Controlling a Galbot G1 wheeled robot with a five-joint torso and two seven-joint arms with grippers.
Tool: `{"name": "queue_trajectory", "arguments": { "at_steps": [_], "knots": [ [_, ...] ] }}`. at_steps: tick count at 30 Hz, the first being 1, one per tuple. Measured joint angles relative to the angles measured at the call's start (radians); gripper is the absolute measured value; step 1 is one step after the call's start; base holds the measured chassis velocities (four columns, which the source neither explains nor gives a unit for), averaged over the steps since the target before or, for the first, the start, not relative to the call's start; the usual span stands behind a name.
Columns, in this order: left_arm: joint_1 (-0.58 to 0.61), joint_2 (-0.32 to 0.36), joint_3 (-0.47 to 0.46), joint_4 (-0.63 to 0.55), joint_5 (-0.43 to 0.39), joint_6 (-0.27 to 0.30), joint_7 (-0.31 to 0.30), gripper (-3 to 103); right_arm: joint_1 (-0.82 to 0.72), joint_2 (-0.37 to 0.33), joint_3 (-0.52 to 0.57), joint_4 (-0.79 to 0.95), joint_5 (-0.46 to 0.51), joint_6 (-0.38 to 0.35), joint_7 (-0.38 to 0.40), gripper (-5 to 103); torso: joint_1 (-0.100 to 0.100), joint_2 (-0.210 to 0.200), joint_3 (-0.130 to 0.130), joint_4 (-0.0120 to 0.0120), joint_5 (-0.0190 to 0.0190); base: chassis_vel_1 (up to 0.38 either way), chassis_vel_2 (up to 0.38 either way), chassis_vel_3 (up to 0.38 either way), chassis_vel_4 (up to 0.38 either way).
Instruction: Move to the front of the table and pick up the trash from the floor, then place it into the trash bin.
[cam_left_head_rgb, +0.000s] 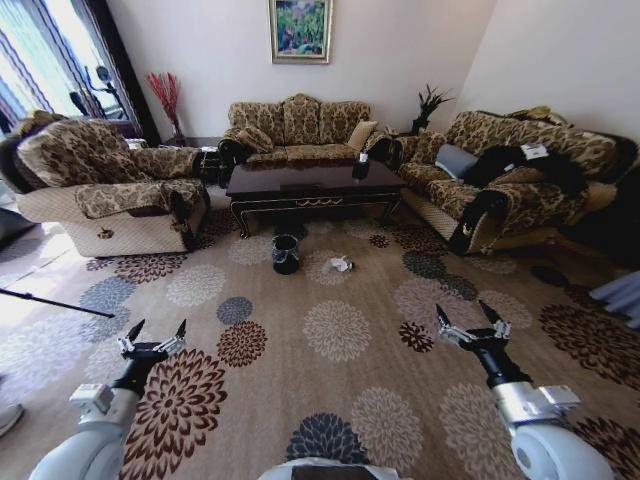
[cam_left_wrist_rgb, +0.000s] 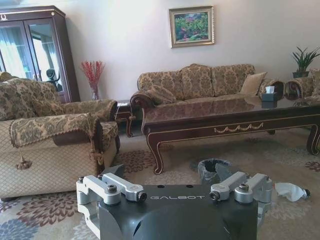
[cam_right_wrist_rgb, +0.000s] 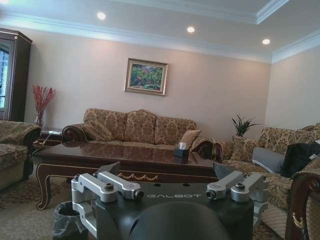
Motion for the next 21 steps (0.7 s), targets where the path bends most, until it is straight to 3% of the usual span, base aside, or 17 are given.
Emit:
{"name": "queue_trajectory", "arguments": {
  "at_steps": [9,12,21],
  "knots": [
    [0.003,-0.019,-0.006,-0.011,0.003,0.010,-0.001,100,-0.009,0.050,-0.036,-0.025,-0.014,0.029,-0.001,100,-0.018,-0.042,-0.023,-0.0001,0.0000,0.000,0.000,0.000,0.000],
    [-0.005,-0.049,-0.004,-0.013,0.023,0.008,-0.016,100,-0.012,0.080,-0.048,-0.033,-0.026,0.031,-0.001,100,-0.032,-0.074,-0.042,0.0000,0.0001,0.000,0.000,0.000,0.000],
    [-0.025,-0.073,0.000,-0.032,0.027,0.037,-0.033,100,-0.026,0.080,-0.052,-0.034,-0.044,0.040,0.000,100,-0.051,-0.115,-0.065,0.0002,-0.0001,0.000,0.000,0.000,0.000]
  ]
}}
